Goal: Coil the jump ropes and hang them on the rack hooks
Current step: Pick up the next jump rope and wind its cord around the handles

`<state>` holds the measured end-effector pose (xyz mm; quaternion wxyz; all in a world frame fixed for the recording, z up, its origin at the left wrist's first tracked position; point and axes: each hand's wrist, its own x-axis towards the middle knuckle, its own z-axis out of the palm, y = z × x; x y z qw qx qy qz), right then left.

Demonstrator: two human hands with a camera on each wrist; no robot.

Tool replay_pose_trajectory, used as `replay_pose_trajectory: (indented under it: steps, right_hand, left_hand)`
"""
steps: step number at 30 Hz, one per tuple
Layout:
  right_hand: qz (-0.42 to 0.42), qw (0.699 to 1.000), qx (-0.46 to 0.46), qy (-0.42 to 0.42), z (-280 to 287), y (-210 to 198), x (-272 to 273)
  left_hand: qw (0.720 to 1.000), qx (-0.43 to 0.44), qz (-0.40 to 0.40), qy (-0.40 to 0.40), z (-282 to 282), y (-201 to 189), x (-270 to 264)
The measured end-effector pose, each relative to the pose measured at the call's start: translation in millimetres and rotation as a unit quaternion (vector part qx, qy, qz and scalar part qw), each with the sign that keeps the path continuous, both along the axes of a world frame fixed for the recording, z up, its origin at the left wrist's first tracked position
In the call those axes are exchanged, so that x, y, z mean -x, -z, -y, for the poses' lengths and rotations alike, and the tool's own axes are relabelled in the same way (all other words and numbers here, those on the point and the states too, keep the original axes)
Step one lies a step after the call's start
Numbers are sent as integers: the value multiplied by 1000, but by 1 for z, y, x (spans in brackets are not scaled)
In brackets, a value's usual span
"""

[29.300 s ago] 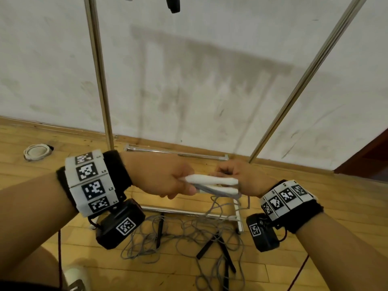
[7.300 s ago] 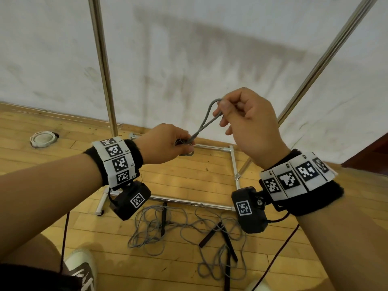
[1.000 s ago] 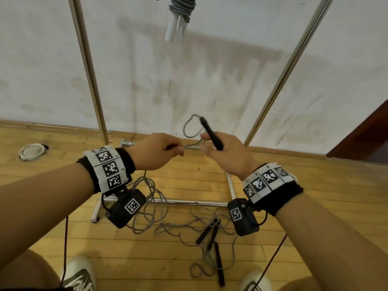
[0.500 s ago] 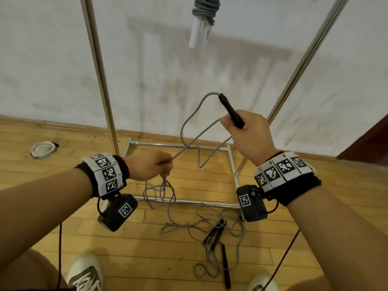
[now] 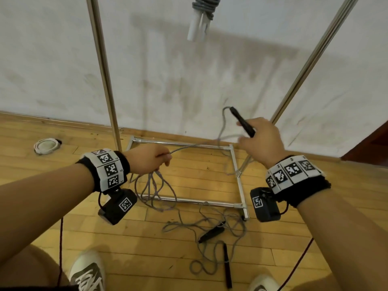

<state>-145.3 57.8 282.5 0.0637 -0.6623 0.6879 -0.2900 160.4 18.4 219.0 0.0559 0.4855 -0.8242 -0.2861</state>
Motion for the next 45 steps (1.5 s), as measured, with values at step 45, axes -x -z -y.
replay_pose_trajectory:
  steps: [45]
  right_hand:
    - [193,962,-71,-180,-10,4,-85]
  left_hand:
    - [977,24,-207,-46,-6,-56,22]
